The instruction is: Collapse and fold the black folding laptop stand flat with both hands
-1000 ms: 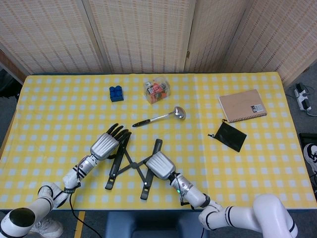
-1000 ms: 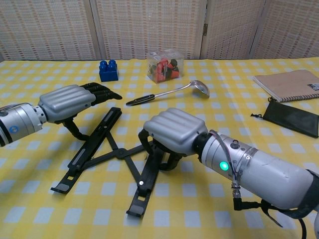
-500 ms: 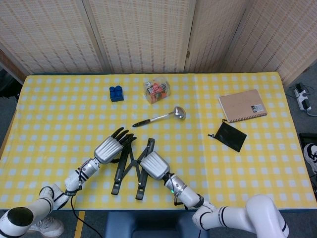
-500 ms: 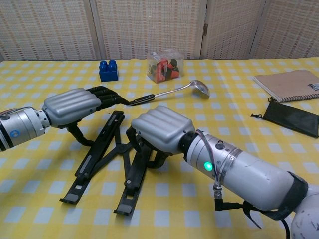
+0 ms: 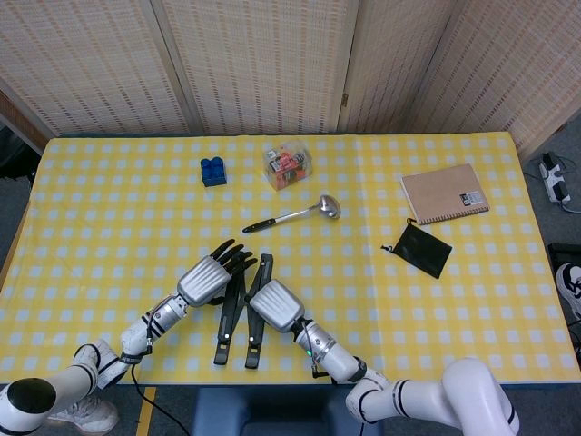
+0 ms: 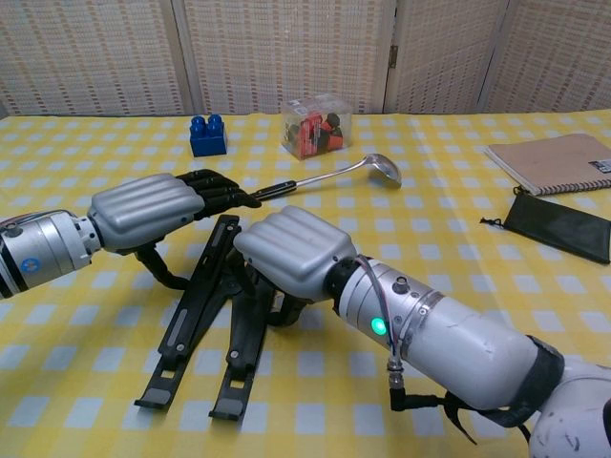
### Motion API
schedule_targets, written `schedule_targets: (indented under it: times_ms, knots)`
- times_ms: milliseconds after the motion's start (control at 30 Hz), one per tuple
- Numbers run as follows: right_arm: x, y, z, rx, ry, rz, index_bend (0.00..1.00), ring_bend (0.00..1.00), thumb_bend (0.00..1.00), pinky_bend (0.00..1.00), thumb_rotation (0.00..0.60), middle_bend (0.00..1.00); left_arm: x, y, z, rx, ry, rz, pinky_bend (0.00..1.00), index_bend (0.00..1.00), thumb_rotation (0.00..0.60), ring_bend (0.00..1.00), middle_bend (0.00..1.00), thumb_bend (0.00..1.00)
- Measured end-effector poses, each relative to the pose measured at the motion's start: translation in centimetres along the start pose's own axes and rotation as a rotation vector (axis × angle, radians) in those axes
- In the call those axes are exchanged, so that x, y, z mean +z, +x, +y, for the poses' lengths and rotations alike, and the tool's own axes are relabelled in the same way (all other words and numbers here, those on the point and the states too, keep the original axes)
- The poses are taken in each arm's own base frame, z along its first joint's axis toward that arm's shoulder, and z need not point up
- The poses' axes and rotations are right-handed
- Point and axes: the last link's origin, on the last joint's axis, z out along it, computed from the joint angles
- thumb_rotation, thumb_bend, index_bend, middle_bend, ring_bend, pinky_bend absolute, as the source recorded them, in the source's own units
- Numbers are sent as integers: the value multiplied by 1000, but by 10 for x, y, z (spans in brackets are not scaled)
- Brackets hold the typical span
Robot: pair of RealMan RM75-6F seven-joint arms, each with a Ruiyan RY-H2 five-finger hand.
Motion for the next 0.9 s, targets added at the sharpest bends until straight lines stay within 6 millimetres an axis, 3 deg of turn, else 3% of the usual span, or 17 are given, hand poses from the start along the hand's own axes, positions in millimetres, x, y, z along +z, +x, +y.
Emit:
schedule_targets:
  times_ms: [67,200,267,333,500,633,900]
  knots:
    - [-2,3,0,4,10,2,432,919,253,896,600,808,-3,3,-6,-3,22,9,42,81,600,60,144,48]
    - [-8,15,2,5,46,2,214,731,253,831,600,611,-12,11,-20,-14,76,30,42,70,600,49,144,48]
    - [-12,25,2,5,75,-1,136,622,252,717,600,490,-19,16,-29,-24,109,42,42,67,600,44,144,48]
    - [-16,37,2,-4,114,-16,33,472,253,526,600,329,-24,20,-36,-35,141,51,42,62,600,37,138,48]
    - [-17,56,4,-85,214,-111,0,194,254,206,600,59,-38,29,-52,-82,223,61,36,55,600,22,124,48]
    - [-9,65,-4,-145,301,-206,0,107,254,119,600,1,-47,30,-59,-99,259,53,20,41,600,6,105,48]
    - [13,63,-19,-281,386,-255,0,100,253,110,600,8,-65,25,-65,-131,306,32,14,35,600,0,92,48]
